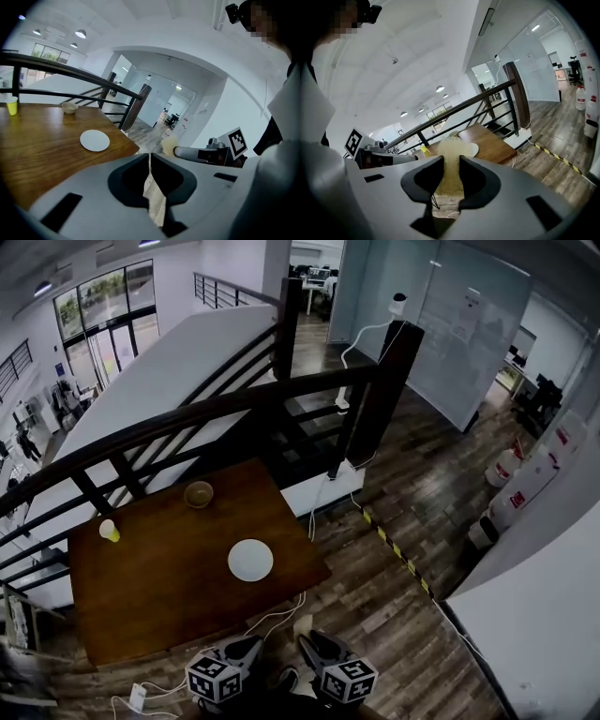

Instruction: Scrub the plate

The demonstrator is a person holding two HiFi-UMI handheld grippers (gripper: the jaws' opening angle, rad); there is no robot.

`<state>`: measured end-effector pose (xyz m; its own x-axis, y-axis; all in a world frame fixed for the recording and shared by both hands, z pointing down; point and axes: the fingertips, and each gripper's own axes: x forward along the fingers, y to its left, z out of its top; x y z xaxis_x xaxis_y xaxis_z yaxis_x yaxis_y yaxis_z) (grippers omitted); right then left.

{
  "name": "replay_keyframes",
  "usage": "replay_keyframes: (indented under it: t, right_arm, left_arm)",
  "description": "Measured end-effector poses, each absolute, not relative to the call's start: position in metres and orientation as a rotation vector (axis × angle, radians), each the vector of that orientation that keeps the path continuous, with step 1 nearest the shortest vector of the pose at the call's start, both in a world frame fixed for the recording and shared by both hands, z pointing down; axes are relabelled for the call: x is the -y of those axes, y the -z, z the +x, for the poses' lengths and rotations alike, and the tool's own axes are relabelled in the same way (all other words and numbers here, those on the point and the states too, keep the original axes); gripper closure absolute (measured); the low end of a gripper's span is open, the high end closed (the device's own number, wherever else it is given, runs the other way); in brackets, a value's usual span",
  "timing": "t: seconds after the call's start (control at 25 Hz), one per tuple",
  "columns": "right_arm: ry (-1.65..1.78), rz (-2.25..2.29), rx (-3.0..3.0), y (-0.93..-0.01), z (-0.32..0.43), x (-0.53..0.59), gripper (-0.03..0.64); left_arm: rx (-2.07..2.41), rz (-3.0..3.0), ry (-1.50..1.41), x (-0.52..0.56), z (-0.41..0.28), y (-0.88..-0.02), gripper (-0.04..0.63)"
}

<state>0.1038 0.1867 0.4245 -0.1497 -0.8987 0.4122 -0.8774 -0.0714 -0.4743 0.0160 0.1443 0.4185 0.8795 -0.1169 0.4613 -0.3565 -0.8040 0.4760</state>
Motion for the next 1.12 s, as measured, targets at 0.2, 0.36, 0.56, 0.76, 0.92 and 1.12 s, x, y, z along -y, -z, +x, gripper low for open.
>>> replay_keyframes:
  t: [0.2, 0.36, 0.56, 0.76, 0.92, 1.12]
  right_arm:
    - [1.073, -2.053, -2.080, -0.436, 0.128, -0.143, 0.503]
    - [1.080, -2.106, -2.059, -0.440, 0.138, -0.100, 0.502]
    - [1.048, -2.171, -2.127, -0.440, 0.150, -0.036, 0.503]
    - [1.024, -2.229, -2.145, -0.440, 0.160, 0.036, 0.502]
    - [0.966, -2.300, -2.189, -0.455, 0.162, 0.089, 0.503]
    - [0.907, -2.293, -2.253, -0.471, 0.169, 0.139, 0.503]
  left_arm:
    - [0.405, 2.478, -0.571, -0.087, 0.030, -0.429, 0.569]
    - [0.373, 2.508, -0.540, -0.035, 0.046, -0.424, 0.569]
    - [0.378, 2.507, -0.504, 0.024, 0.052, -0.424, 0.569]
    - [0.420, 2.457, -0.486, 0.087, 0.032, -0.446, 0.569]
    - [0.448, 2.425, -0.497, 0.135, 0.015, -0.481, 0.568]
    - [0.525, 2.401, -0.542, 0.163, 0.017, -0.500, 0.568]
